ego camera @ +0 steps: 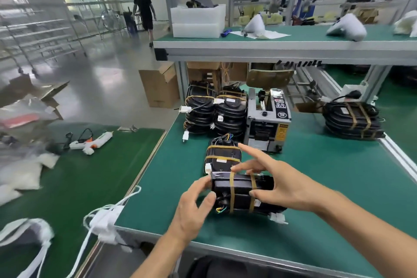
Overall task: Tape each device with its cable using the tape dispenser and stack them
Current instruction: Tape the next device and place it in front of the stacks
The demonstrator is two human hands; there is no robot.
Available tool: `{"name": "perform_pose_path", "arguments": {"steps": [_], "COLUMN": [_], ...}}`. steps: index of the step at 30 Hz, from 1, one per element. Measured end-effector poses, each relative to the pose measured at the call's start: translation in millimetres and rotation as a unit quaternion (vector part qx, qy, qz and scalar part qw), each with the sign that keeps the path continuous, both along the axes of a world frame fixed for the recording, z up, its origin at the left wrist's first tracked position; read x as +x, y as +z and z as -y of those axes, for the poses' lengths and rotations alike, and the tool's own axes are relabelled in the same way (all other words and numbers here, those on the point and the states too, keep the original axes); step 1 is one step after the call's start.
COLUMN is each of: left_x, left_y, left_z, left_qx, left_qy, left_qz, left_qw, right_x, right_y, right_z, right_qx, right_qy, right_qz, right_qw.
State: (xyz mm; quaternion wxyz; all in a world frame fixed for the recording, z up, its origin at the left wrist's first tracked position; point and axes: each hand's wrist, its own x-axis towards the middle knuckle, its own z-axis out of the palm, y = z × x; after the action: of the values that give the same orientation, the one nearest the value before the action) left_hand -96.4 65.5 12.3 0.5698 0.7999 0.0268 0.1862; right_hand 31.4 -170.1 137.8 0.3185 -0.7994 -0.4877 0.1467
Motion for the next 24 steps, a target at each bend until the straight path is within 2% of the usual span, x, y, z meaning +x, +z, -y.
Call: {"name": "perform_pose_path", "arguments": {"steps": [6,18,21,24], "left_x": [-1.5,-0.3,-2.7,-3.2], "left_y": [-4.5,-9.2,-12.7,-14.8], "left_z": [8.6,10.7,11.0,11.3], "left_qx": [-0.043,-0.004,0.007,0.024], "left_qy": [-0.005,-0.011,-0.007,0.004], "left_qz": [0.020,0.066,0.071,0.074], "left_qw": [0.999,0.998,0.997,0.997], "right_x": [-1.1,2.3,-7.1,-30.6], "right_y": [-4.1,-14.7,-17.3,-23.5], "right_z": [-4.4,-1.9,-0.1,-4.2], "right_qx": [-0.014,-0.020,0.064,0.203], "right_qy": [0.005,0.014,-0.040,-0.153], "right_qz": [0.019,0.027,0.058,-0.016], "right_qw": [1.000,0.999,0.995,0.967]}}
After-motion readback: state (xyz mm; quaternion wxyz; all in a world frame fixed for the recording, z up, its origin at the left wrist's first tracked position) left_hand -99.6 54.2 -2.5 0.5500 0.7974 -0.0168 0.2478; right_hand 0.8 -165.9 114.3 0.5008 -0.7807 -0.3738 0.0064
